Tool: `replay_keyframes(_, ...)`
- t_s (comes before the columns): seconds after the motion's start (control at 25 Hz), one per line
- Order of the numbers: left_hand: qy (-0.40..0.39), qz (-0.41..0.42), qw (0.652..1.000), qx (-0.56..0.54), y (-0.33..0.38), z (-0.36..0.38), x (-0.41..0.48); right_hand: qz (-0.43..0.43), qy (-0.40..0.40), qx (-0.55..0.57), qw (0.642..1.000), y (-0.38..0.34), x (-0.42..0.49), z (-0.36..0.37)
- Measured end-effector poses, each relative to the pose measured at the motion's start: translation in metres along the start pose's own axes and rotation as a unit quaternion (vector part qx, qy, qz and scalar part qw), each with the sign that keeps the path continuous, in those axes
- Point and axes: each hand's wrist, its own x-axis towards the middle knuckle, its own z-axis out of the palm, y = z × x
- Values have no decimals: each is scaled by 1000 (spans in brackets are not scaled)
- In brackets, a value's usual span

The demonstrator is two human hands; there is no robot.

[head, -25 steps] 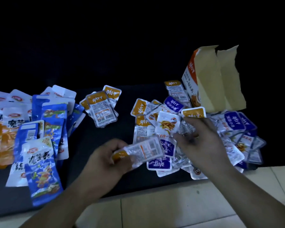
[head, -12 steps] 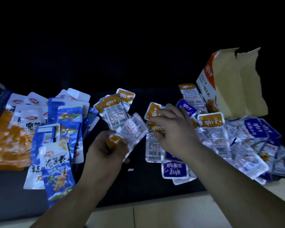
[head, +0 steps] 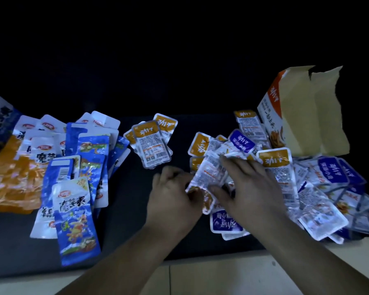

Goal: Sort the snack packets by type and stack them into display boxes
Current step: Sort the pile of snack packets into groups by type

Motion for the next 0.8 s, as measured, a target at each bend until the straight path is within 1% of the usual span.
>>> replay_keyframes(0.04, 3, 21, 999, 38, -1, 1, 4, -1, 11, 9, 1000, 8, -3, 7)
replay_keyframes(0.08, -9, 5, 1000, 24, 0, -1, 8, 2, 20, 28, 999, 12, -3, 12)
replay_keyframes(0.12, -22, -18, 999, -16, 2, -1, 12, 5, 29, 46, 999, 15, -2, 15)
replay_keyframes(0.2, -28, -35, 996, -78, 11, 1, 18, 5, 49, 68, 996, 17, -2, 19)
replay_keyframes(0.28, -35, -50, 993, -103, 16, 8, 24, -8, 68, 72, 995, 19, -3, 21)
replay_keyframes(0.36, -47, -43, 996, -68, 21, 11, 28, -18, 70, 69, 995, 20, -3, 23)
replay_keyframes(0.44, -52, -27, 998, 24, 21, 9, 33, -18, 69, 75, 995, 22, -3, 23)
replay_keyframes(0.48, -56, -17, 997, 43, 23, 7, 37, -16, 70, 79, 994, 22, -3, 23)
replay_keyframes(0.56, -91, -24, 995, 30, 23, 2, 42, -18, 76, 94, 992, 22, -3, 22)
replay_keyframes(0.64, -128, -14, 991, 20, 20, 0, 47, -24, 77, 108, 991, 22, -4, 21)
replay_keyframes(0.68, -144, -3, 989, 42, 21, 0, 50, -27, 76, 113, 990, 22, -4, 21)
replay_keyframes(0.8, -168, 33, 970, 173, 27, -9, 55, -28, 81, 131, 988, 24, -3, 20)
